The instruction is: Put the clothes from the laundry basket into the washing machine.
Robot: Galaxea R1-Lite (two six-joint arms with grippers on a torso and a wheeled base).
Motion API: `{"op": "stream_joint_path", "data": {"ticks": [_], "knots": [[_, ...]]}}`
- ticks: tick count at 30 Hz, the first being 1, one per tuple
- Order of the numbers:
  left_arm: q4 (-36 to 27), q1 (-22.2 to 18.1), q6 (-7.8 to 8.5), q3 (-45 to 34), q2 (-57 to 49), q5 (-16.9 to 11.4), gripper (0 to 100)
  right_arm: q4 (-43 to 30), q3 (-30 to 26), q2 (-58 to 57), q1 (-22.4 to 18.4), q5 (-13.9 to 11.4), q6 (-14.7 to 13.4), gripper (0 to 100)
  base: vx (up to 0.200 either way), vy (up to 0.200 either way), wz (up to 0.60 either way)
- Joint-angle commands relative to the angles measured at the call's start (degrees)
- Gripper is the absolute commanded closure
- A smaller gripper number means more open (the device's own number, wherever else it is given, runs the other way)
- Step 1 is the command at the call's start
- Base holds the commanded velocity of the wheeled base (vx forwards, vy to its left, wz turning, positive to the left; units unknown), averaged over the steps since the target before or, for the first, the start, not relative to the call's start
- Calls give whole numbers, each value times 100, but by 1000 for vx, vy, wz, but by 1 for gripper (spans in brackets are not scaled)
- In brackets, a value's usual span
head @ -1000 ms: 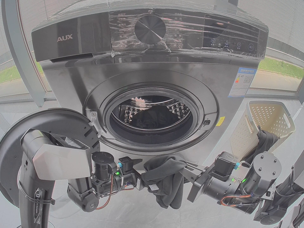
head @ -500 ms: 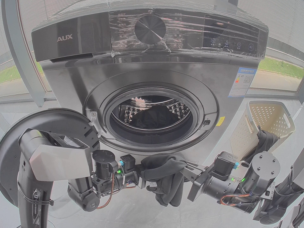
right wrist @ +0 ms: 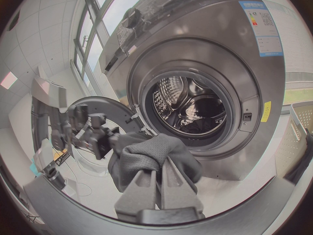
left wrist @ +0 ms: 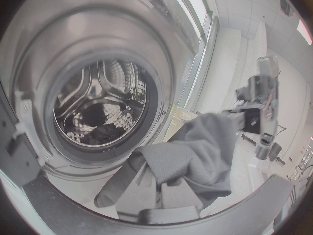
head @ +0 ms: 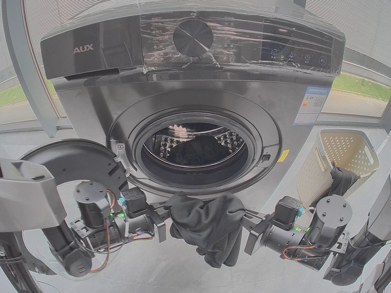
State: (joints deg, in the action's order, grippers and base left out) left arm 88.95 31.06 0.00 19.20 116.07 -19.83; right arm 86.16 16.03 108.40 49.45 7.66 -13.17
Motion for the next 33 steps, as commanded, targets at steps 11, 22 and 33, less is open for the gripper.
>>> {"op": "stream_joint_path", "data": {"ticks": [11,22,33], "knots": [[17,-259,-35,-593,-1394,-697,100,23,49,867,-304,8,7,100,0,0,0],[17,-267,-132,-505,-1429,-715,100,199,445,1623,-321,25,-28,0,0,0,0],[17,-241,-334,-250,-1385,-609,100,199,243,2071,-304,8,7,0,0,0,0]]}}
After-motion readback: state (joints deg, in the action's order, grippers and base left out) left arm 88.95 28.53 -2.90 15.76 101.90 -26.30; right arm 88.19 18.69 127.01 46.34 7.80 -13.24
